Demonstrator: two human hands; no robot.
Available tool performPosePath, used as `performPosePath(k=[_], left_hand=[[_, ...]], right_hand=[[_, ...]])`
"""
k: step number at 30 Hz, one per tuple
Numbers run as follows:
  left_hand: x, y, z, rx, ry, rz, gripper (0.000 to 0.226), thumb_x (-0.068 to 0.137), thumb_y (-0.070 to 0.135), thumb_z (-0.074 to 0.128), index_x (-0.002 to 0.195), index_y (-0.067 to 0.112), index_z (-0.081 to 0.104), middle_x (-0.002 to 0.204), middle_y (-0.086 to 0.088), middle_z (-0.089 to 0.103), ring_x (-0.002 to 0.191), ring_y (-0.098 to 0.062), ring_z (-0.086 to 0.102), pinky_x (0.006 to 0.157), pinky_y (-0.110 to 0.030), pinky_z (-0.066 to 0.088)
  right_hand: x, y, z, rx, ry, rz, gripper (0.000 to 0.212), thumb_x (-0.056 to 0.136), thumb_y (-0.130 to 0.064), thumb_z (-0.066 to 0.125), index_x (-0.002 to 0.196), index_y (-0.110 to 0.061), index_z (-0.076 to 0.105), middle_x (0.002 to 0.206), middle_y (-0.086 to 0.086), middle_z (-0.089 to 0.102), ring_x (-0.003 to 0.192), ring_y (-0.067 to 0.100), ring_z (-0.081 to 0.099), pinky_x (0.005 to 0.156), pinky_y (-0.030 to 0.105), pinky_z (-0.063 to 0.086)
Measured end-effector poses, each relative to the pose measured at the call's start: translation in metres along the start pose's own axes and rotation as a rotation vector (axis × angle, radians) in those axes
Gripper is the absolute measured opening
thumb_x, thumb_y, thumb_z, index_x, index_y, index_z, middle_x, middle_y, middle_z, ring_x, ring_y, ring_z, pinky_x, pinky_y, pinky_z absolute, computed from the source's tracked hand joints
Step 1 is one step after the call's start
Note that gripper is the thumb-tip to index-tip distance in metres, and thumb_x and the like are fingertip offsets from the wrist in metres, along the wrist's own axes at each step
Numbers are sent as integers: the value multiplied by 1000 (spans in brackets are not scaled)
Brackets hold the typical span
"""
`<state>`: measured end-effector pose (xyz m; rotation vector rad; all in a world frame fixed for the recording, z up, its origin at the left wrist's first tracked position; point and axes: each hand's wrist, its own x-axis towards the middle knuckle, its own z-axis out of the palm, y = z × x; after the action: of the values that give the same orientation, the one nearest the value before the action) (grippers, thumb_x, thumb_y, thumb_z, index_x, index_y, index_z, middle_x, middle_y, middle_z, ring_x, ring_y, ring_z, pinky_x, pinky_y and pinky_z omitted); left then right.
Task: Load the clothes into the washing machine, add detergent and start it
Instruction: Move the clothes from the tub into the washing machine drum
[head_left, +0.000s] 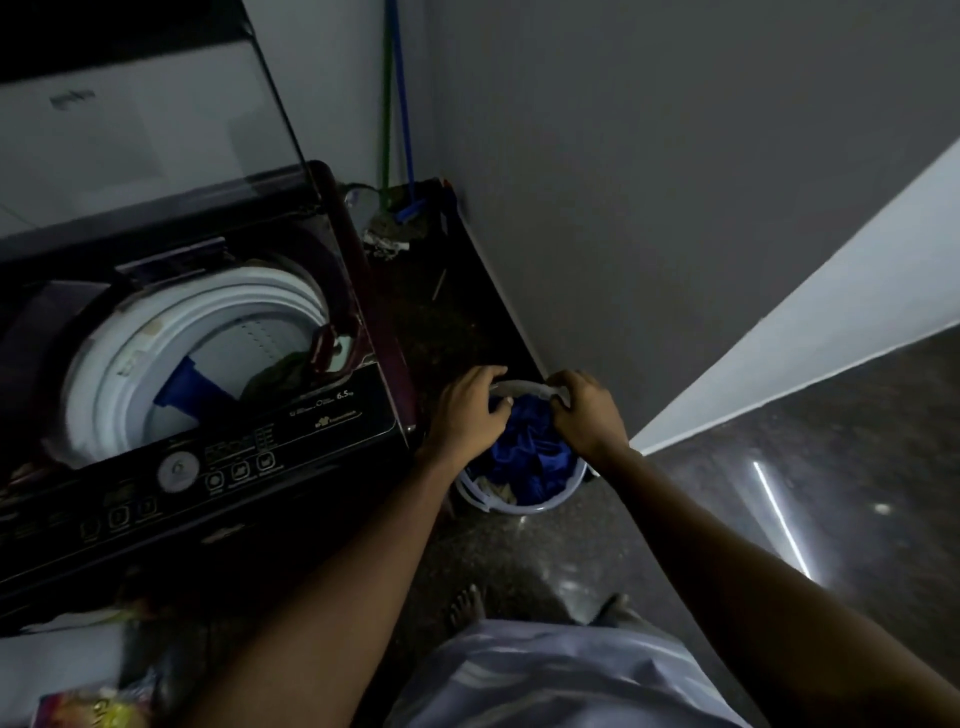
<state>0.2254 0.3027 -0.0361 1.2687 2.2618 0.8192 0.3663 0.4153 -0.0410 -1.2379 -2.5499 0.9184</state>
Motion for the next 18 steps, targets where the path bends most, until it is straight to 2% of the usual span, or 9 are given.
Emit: performPosePath(k=[7, 10, 12, 15, 18], left_hand=[[11, 14, 39, -52, 82, -152, 42, 95, 18, 61, 136, 13, 54, 137, -3, 56, 127, -20, 52, 99, -26, 41], [14, 20, 65, -75, 87, -246, 41, 95, 18, 61, 135, 14, 54, 137, -4, 55, 127, -22, 51, 100, -29, 42], [18, 15, 85, -69, 80, -286, 42, 95, 20, 61, 135, 15, 54, 137, -4, 56, 127, -22, 52, 102, -34, 44], [24, -4, 118, -36, 81, -336, 41, 94, 21, 63, 133, 13, 56, 135, -6, 59, 123, -25, 55, 97, -35, 46], [33, -42, 164, -35, 106, -413, 38, 91, 17, 65, 128, 9, 61, 128, -11, 64, 117, -30, 60, 92, -36, 48]], right_hand=[[24, 37, -16, -21, -124, -52, 31, 88, -16, 52, 119, -16, 59, 122, 9, 58, 108, 29, 57, 82, 35, 49], [34, 55, -17, -33, -210, -63, 35, 88, -14, 54, 123, -14, 59, 127, 11, 56, 110, 31, 56, 84, 37, 49], [41, 69, -15, -45, -239, -70, 36, 89, -13, 53, 125, -15, 57, 127, 11, 56, 110, 32, 57, 81, 35, 48], [54, 97, 5, -141, -292, -101, 29, 90, -12, 52, 118, -10, 57, 120, 15, 59, 102, 34, 59, 70, 32, 42], [71, 133, 48, -268, -356, -191, 24, 92, -15, 49, 114, -6, 54, 120, 16, 56, 102, 36, 57, 71, 36, 42]])
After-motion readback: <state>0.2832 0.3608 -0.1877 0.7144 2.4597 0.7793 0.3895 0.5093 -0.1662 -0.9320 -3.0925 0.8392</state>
